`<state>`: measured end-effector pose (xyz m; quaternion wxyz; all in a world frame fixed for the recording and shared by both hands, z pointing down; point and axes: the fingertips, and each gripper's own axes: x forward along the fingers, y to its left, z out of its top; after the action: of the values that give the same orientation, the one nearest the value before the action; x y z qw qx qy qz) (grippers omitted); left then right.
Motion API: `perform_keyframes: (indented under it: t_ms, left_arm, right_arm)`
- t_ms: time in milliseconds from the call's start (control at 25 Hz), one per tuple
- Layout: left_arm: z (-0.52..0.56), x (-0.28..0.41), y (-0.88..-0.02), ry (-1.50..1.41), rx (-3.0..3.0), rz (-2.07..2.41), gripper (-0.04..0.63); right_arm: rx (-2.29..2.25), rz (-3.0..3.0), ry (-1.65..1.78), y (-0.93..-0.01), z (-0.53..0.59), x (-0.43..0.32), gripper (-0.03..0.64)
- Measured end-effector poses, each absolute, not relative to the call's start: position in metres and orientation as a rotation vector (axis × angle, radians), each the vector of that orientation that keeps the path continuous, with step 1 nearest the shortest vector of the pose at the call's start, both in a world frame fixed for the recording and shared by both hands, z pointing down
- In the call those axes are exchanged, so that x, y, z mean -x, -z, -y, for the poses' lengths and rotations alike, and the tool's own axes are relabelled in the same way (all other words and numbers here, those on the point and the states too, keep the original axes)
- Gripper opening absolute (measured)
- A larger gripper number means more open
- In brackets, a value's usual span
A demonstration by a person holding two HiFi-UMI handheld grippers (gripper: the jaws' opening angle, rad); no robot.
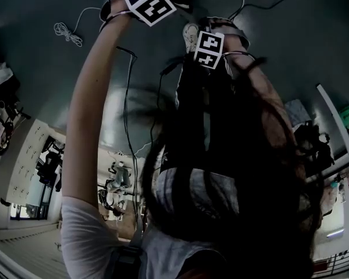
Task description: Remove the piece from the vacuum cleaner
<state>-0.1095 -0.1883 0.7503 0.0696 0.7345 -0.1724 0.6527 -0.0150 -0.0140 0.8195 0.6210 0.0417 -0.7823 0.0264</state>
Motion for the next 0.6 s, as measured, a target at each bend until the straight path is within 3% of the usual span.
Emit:
perform_keyframes:
  t_ms: [600]
  left_arm:
    - [0.190,0.110,-0.756,-1.936,-2.172,0.539,0.000]
  right_arm:
    - [0.032,1.804,0.039,-0.820,-0.003,0.025,0.025]
